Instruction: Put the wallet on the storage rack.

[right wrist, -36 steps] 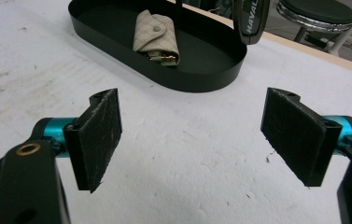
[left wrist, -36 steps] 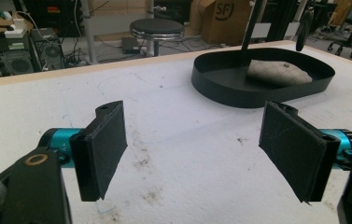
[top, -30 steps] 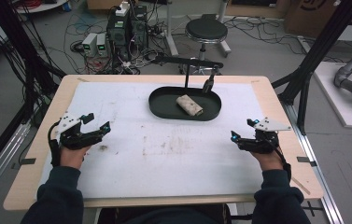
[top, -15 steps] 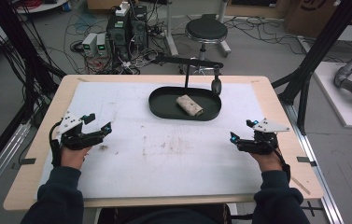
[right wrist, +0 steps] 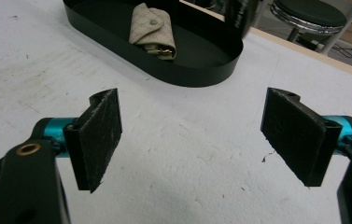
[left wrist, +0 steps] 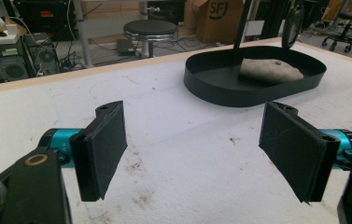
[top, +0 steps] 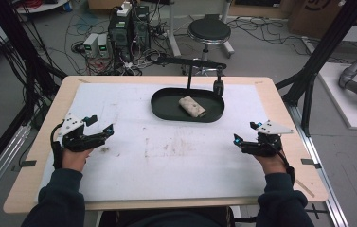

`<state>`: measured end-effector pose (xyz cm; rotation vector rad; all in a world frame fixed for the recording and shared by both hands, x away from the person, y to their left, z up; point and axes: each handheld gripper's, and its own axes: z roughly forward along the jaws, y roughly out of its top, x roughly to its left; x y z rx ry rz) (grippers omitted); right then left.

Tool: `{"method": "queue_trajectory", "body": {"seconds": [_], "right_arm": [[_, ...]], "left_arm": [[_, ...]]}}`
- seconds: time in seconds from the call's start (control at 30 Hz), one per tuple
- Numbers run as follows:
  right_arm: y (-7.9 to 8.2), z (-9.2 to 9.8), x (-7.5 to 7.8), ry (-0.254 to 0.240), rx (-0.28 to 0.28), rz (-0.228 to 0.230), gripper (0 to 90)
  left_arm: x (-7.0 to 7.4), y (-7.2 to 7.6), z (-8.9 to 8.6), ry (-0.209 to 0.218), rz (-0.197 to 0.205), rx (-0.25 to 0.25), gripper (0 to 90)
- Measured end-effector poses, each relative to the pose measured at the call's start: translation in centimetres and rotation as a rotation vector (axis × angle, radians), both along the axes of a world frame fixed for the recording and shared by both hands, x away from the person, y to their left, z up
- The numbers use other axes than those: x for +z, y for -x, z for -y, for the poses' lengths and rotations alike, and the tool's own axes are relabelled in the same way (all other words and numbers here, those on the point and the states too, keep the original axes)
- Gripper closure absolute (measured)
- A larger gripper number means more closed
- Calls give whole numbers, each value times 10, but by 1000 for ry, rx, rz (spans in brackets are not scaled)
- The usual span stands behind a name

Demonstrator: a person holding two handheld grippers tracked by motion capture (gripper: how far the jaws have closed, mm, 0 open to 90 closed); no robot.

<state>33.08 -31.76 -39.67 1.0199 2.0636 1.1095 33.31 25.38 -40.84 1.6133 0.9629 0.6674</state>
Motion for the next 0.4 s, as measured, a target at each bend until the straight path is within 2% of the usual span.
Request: {"method": "queue_trajectory", "body": {"seconds": [0.4], "right_arm": [[0,1,0,-3,-3,2,210]], "left_arm": [[0,0,0,-1,-1,7,229]]}}
